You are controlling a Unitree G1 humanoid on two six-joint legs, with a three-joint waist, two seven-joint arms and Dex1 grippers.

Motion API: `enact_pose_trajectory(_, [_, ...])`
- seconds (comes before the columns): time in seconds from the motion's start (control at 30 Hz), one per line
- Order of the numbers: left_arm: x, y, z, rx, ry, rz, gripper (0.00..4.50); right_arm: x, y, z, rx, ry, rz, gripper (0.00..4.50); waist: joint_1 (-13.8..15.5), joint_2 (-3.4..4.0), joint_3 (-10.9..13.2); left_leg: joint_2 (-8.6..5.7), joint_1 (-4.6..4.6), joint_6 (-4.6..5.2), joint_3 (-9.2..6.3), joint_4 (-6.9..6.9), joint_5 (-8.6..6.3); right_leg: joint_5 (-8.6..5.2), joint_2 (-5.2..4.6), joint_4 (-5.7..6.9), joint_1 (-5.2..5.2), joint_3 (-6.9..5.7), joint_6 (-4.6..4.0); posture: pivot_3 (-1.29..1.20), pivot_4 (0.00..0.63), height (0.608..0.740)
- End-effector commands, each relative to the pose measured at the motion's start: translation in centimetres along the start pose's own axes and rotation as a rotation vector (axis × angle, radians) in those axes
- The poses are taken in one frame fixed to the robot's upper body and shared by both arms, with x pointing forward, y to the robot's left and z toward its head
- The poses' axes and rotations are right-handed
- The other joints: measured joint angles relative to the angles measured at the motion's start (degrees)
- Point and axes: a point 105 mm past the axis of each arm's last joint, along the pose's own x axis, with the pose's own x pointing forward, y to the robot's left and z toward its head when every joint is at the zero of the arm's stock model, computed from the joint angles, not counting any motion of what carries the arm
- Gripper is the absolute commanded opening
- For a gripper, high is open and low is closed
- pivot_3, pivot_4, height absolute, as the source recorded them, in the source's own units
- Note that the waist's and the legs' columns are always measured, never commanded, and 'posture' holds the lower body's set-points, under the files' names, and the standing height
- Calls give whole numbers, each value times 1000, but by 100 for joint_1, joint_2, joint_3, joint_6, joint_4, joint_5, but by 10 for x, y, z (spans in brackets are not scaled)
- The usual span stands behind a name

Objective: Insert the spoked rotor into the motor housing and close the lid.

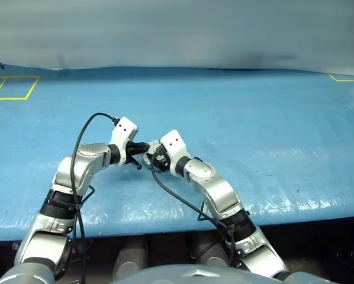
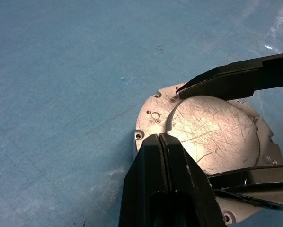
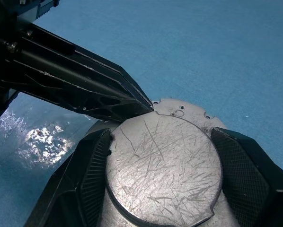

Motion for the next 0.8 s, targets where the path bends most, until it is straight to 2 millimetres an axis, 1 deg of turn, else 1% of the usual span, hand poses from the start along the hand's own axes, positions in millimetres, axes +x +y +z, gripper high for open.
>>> enact_pose_trajectory(0.03, [7, -13, -12, -13, 49, -58, 0, -1, 4, -32, 37, 125, 18, 3046, 3, -1, -1, 0, 0, 0, 0, 0, 0, 0, 0, 0, 0, 0, 0, 0, 150, 740])
enact_pose_trajectory(0.3, [11, -16, -15, -18, 60, -69, 0, -16, -5, -50, 82, 163, 27, 3046, 95, -4, -26, -4, 6, 0, 0, 0, 0, -4, -5, -4, 11, 0, 5, 0, 150, 740])
enact_pose_trajectory(0.37, [11, -16, -16, -15, 63, -68, 0, -23, -9, -54, 101, 167, 15, 3776, 117, -5, -39, -5, 7, 0, 0, 0, -1, -7, -7, -5, 12, 0, 4, 0, 150, 740])
enact_pose_trajectory(0.43, [11, -15, -16, -12, 66, -68, 0, -29, -12, -56, 118, 164, 2, 4344, 119, -7, -52, -5, 7, -1, -1, 0, -2, -8, -7, -6, 13, -1, 4, 0, 150, 740])
enact_pose_trajectory(0.47, [11, -15, -17, -9, 68, -67, 0, -31, -13, -56, 130, 159, -2, 4464, 118, -7, -55, -5, 10, -2, 0, 0, -2, -8, -8, -7, 15, -1, 3, 0, 150, 740])
enact_pose_trajectory(0.67, [12, -14, -17, 14, 74, -67, 0, -40, -15, -54, 193, 125, -4, 4464, 115, -9, -65, -2, 28, -6, 0, 2, -5, -11, -10, -4, 20, -1, 0, 0, 150, 740])
enact_pose_trajectory(0.8, [13, -15, -15, 29, 70, -71, 0, -55, -18, -47, 249, 78, 2, 4464, 138, -11, -65, -5, 22, -6, -2, -1, -6, -13, -14, -11, 21, -3, -2, 0, 150, 740])
